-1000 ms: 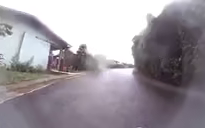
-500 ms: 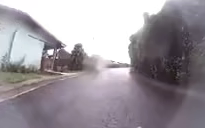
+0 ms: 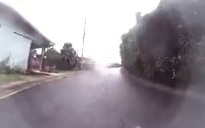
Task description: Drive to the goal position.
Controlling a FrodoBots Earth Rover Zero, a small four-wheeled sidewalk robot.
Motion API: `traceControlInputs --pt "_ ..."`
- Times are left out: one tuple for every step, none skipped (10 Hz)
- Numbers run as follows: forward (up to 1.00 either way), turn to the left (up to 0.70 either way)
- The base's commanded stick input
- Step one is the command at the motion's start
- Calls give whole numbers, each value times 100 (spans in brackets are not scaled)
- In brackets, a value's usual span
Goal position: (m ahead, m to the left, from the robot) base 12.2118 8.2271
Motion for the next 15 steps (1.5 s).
traceControlInputs --pt "70 0" --pt "70 0" --pt "70 0" --pt "70 0" --pt "70 0" --pt "70 0" --pt "70 0" --pt "70 0" --pt "70 0" --pt "70 0" --pt "70 0" --pt "70 0" --pt "70 0" --pt "70 0" --pt "70 0"
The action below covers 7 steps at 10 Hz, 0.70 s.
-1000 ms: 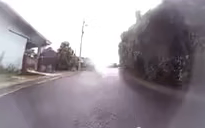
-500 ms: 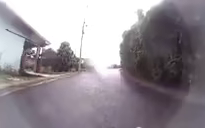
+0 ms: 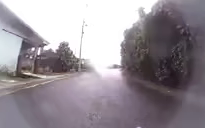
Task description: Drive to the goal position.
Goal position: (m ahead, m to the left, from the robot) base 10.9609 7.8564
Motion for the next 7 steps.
traceControlInputs --pt "70 0" --pt "70 0" --pt "70 0" --pt "70 0" --pt "70 0" --pt "70 0" --pt "70 0"
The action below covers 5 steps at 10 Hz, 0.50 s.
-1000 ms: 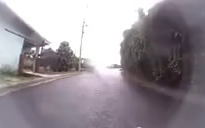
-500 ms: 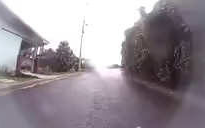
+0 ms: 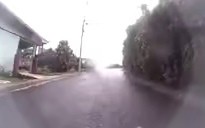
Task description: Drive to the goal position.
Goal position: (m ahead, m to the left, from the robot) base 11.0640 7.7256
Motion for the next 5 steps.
traceControlInputs --pt "70 0" --pt "70 0" --pt "70 -14" --pt "70 -33" --pt "70 -1"
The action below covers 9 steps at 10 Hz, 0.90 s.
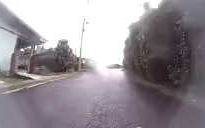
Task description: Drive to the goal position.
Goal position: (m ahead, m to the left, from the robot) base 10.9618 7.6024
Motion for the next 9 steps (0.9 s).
traceControlInputs --pt "70 0" --pt "70 0" --pt "70 0" --pt "70 0" --pt "70 0" --pt "70 0" --pt "70 0" --pt "70 0" --pt "70 0"
